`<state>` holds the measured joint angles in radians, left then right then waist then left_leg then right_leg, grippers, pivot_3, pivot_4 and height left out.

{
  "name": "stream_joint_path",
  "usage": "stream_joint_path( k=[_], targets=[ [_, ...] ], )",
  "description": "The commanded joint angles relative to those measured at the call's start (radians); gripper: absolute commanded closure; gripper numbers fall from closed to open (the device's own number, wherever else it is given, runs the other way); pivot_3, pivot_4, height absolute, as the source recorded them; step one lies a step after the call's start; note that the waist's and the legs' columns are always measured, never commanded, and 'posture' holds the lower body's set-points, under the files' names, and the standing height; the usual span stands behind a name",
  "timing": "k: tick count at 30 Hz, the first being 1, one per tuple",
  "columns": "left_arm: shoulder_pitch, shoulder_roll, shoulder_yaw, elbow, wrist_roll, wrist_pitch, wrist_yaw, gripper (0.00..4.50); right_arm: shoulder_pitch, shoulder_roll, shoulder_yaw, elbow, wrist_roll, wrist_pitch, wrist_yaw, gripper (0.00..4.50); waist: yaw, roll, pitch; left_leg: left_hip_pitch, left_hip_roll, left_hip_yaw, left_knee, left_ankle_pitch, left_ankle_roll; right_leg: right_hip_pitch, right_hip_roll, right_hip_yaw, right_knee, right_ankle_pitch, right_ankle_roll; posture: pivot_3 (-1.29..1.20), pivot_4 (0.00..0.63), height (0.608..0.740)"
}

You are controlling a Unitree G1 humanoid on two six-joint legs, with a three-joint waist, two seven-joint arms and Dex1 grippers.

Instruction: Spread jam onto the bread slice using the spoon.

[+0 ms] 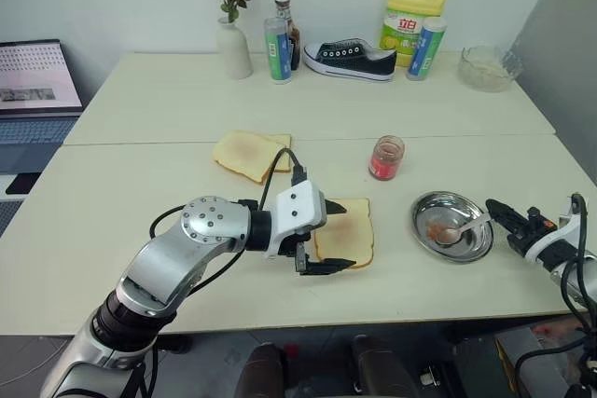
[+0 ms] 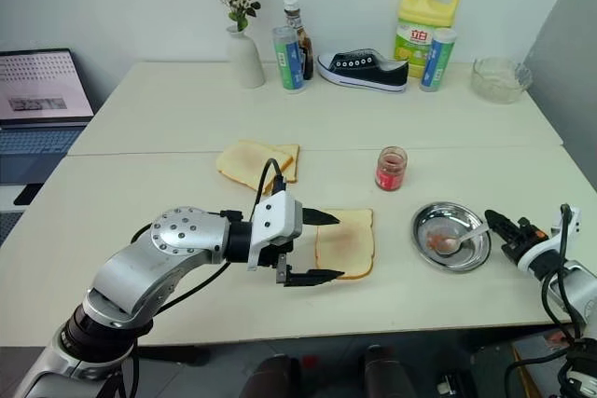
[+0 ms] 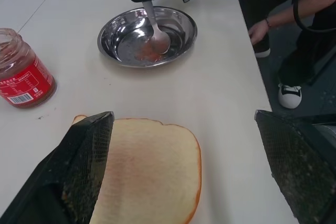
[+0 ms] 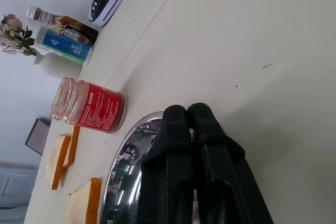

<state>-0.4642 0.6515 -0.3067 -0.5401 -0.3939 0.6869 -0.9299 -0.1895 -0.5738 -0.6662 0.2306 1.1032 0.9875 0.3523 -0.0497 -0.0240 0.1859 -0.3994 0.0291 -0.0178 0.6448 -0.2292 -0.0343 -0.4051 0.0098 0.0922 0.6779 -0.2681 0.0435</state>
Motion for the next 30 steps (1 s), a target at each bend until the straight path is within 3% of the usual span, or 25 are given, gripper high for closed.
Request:
stream_joint_path(
  k=[1, 7, 14, 20, 24, 30],
  targets=[
    [-0.011, -0.003, 0.022, -0.023, -0.011, -0.01, 0.001, 0.0, 0.016, -0.001, 0.001, -0.029, -0.021, -0.002, -0.003, 4.47, 0.0, 0.0, 0.0, 0.0, 0.0, 0.0, 0.0, 0.0, 0.0, 0.0, 0.0, 0.0, 0.0, 0.0, 0.0, 0.0, 0.15, 0.74],
    [-0.008, 0.005, 0.029, -0.022, -0.011, -0.017, -0.003, 0.0, 0.021, 0.004, -0.017, -0.106, 0.001, -0.003, -0.029, 4.47, 0.0, 0.0, 0.0, 0.0, 0.0, 0.0, 0.0, 0.0, 0.0, 0.0, 0.0, 0.0, 0.0, 0.0, 0.0, 0.0, 0.15, 0.74],
    [-0.02, -0.004, 0.075, 0.034, -0.009, -0.057, 0.002, 0.0, -0.019, -0.006, -0.033, -0.378, 0.163, 0.055, -0.178, 4.47, -0.003, 0.0, 0.0, -0.001, 0.0, 0.0, 0.0, 0.0, 0.0, -0.001, 0.0, 0.001, 0.0, 0.0, 0.0, 0.0, 0.15, 0.74],
    [-0.069, -0.046, 0.134, 0.121, -0.034, -0.075, 0.017, 0.0, -0.121, -0.028, -0.017, -0.456, 0.274, 0.041, -0.326, 4.47, -0.005, 0.0, 0.0, -0.001, 0.0, 0.0, 0.0, 0.0, 0.0, -0.001, 0.0, 0.0, 0.0, 0.0, 0.0, 0.0, 0.15, 0.74],
    [-0.1, -0.117, 0.191, 0.16, -0.106, -0.033, 0.047, 0.0, -0.267, -0.054, 0.047, -0.45, 0.241, 0.001, -0.375, 4.47, -0.006, 0.0, 0.001, -0.002, 0.0, 0.001, -0.001, 0.0, 0.0, -0.002, 0.0, 0.001, -0.002, 0.0, 0.0, 0.0, 0.15, 0.74],
    [-0.151, -0.183, 0.224, 0.24, -0.119, -0.027, 0.103, 0.0, -0.518, -0.033, 0.186, -0.302, 0.052, -0.103, -0.364, 4.47, -0.009, 0.0, 0.001, -0.001, 0.0, 0.001, -0.001, 0.0, 0.0, -0.003, 0.001, 0.002, -0.001, 0.0, 0.0, 0.0, 0.15, 0.74]
  ],
)
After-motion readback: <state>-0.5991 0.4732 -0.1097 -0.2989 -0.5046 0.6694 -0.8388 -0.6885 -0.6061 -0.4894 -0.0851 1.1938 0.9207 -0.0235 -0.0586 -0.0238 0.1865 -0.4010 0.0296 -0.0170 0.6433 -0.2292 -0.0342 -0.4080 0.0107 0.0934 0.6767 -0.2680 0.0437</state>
